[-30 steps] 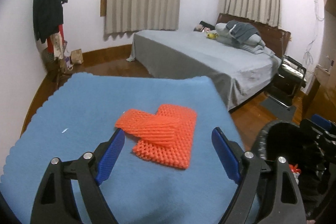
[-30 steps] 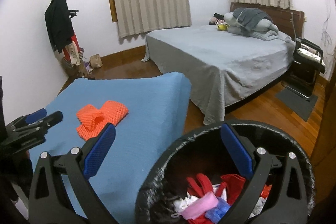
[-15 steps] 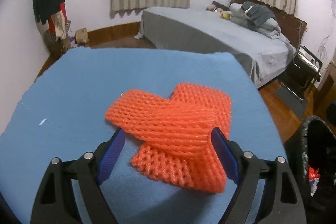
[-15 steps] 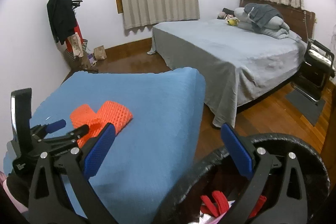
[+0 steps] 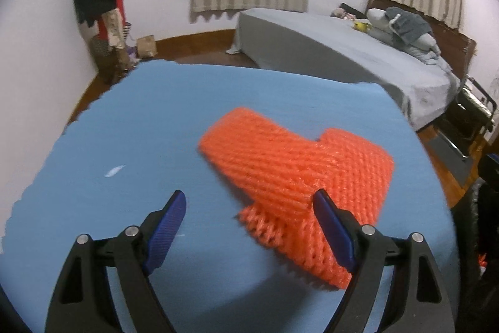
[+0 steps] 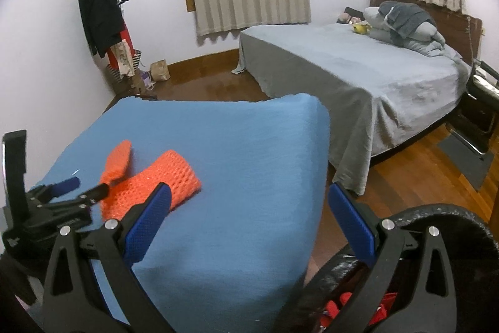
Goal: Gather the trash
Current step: 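Move both grippers back over the orange mesh foam sheet on the mat, then grasp one end of the orange mesh sheet with the left gripper while the right gripper grasps the other end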
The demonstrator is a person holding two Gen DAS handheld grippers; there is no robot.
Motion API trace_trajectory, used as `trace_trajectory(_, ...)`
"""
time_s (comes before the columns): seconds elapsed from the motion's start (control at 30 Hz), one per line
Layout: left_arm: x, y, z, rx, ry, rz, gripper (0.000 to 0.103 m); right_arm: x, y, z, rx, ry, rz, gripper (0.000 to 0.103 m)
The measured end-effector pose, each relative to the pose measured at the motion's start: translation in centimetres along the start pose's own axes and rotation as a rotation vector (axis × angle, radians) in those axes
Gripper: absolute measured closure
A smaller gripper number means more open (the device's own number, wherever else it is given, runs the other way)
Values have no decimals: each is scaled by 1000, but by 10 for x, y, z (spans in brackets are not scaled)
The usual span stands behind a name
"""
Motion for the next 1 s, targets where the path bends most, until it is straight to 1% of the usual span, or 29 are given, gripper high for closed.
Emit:
trace_trajectory(0.1,-17,9,5,-1,19,-16,21,-7,-1,2,-5,8,-8,5)
trace_trajectory(0.17,-20,15,7,5,25,-13,21,-12,-4,2,-8,15,-11,5)
trace_trajectory(0.3,-14,21,8,13,43,31,21,-18,-9,5,-19,22,-12,5)
trace_trajectory(0.4,-9,21,1,27,40,54,21,-21,-12,3,-22,29,-10,5)
trace_trajectory(0.47,-9,18,-3,28,38,39,21,-22,-13,3,-24,33,-9,5)
trace_trajectory(0.53,-17,9,-4,17,57,9,21,-24,-16,2,-26,36,-8,5)
trace_trajectory(0.7,-39,-7,0,-8,93,-37,21,-33,-22,4,-33,52,-18,5)
trace_trajectory(0.8,-48,-16,5,-35,107,-42,22,-41,-27,3,-38,59,-30,5)
trace_trajectory(0.83,-49,-21,8,-53,112,-33,24,-45,-30,4,-42,61,-33,5)
trace_trajectory(0.9,-50,-27,12,-79,126,-2,39,-51,-34,4,-49,65,-40,6)
trace_trajectory(0.93,-51,-29,13,-85,134,8,40,-53,-35,5,-52,67,-43,6)
trace_trajectory(1.0,-50,-28,12,-78,139,41,62,-61,-39,7,-63,72,-54,6)
Point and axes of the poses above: each gripper's, at about its wrist camera, not at the fingertips, and y roughly against the way its jaws point, x to its right, z to its underside, the point moved 10 cm from there along -y, roughly the way its jaws point, and after that the axes turned 4 degrees about z, right-handed, at the moved point
